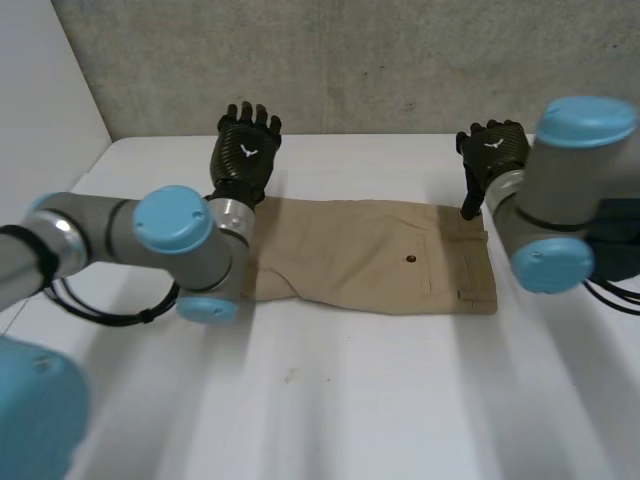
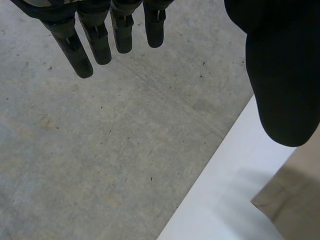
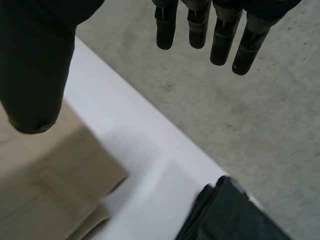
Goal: Fold the laundry.
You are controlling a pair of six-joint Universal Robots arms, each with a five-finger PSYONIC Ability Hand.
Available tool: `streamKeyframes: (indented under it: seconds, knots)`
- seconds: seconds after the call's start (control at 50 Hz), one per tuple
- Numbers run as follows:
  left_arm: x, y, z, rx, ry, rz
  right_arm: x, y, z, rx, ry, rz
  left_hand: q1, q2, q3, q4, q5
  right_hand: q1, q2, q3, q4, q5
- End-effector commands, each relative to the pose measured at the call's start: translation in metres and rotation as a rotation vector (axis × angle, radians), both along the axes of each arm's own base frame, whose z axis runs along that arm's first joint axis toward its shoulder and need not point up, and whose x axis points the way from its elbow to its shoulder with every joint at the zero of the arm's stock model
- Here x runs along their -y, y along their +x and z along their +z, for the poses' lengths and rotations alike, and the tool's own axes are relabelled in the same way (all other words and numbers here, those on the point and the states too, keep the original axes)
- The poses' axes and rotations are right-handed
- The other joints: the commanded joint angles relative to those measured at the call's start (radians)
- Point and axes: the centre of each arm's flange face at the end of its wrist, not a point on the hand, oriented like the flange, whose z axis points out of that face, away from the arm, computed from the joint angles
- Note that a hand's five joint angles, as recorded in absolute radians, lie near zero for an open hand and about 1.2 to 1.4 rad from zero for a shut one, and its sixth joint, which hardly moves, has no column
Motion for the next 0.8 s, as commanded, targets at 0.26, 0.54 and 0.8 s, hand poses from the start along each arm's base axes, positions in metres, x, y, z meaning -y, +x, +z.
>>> streamKeyframes:
  seconds: [0.26,0.54,0.8]
  knots:
    - [-0.091,0.055,-0.008,-0.132,0.311,-0.018,-0.072,-0.040,-0.067,-0.016,0.317,0.067,-0.019,-0.030,-0.037,-0.029,-0.053,0.275,0.257,0.261,0.241,0.234]
    - [-0.092,0.056,-0.011,-0.129,0.318,-0.012,-0.049,-0.047,-0.091,-0.006,0.272,0.028,-0.019,-0.030,-0.037,-0.029,-0.053,1.190,1.172,1.177,1.157,1.149]
    - [-0.097,0.063,0.004,-0.128,0.328,-0.002,-0.028,-0.123,-0.036,-0.254,0.179,-0.111,-0.019,-0.030,-0.037,-0.029,-0.053,1.190,1.172,1.177,1.157,1.149]
